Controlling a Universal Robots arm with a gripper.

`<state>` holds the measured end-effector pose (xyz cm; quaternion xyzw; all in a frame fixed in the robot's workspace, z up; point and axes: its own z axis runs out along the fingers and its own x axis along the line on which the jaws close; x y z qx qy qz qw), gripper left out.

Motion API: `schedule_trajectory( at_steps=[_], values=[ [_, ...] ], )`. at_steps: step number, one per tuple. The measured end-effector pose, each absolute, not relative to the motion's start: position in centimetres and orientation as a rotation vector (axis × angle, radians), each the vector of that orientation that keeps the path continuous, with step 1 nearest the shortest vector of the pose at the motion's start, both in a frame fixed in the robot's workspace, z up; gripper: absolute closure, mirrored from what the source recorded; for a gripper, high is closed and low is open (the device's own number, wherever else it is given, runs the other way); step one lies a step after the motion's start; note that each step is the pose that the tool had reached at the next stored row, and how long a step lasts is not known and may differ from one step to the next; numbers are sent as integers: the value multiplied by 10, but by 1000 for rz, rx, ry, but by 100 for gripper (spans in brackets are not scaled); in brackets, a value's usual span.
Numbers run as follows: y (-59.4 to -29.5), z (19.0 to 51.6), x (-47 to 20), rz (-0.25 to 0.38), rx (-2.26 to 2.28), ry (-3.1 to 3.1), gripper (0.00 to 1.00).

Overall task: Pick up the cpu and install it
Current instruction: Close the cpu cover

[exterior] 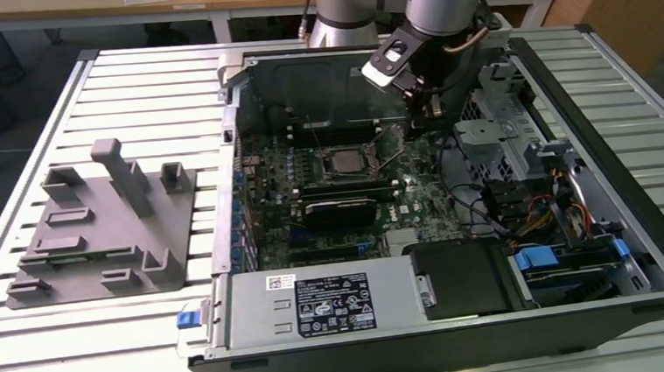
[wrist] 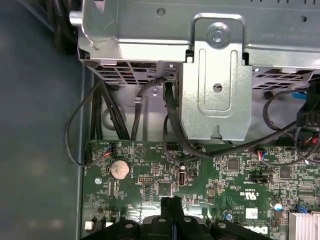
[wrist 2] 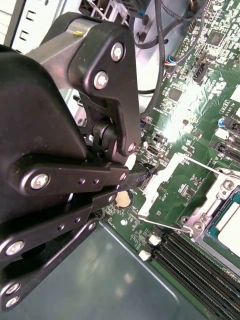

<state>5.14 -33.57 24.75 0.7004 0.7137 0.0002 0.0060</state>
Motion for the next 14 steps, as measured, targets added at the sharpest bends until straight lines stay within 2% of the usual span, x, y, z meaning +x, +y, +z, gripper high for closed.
schedule_trajectory(
  at_steps=[14],
  values=[
    [-336,241,36,3,2193,2235,89]
  ],
)
